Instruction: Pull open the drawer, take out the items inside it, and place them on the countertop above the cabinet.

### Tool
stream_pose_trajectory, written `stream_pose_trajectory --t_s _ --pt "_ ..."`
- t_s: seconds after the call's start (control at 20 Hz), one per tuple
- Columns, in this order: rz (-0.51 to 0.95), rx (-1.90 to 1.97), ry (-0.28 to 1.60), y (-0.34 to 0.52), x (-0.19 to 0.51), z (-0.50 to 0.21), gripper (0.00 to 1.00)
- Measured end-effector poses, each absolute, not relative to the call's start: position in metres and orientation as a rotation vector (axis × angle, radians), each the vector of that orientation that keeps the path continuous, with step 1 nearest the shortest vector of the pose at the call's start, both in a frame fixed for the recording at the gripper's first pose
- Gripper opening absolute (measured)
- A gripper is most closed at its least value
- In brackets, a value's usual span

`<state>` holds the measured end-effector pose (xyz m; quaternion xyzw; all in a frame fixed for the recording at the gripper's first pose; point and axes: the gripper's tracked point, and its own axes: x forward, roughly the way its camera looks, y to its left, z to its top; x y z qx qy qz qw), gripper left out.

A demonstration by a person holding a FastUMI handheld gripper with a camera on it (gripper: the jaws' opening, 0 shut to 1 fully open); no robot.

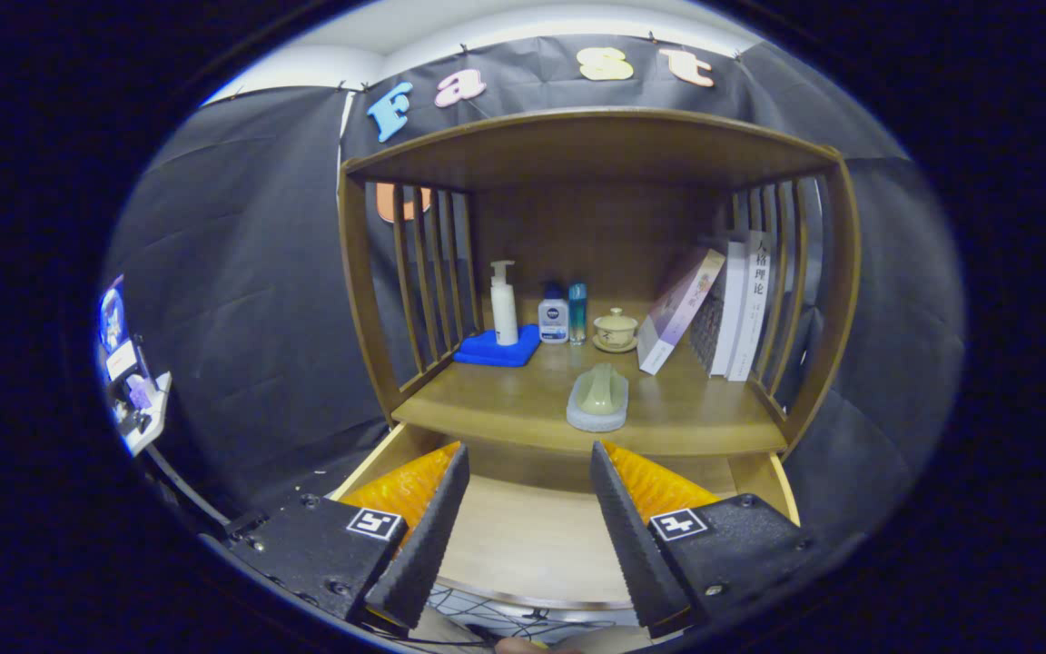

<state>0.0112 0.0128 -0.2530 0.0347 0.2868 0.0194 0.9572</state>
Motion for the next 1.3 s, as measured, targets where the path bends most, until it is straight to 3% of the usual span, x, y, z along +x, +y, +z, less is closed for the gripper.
stream_pose_trajectory --t_s 0.6,1.3 --pt "-0.041 0.03 0.443 0.013 -0.076 -0.326 0.85" --pt "-0.143 -0.007 0.521 0.014 -0.118 -0.415 0.86"
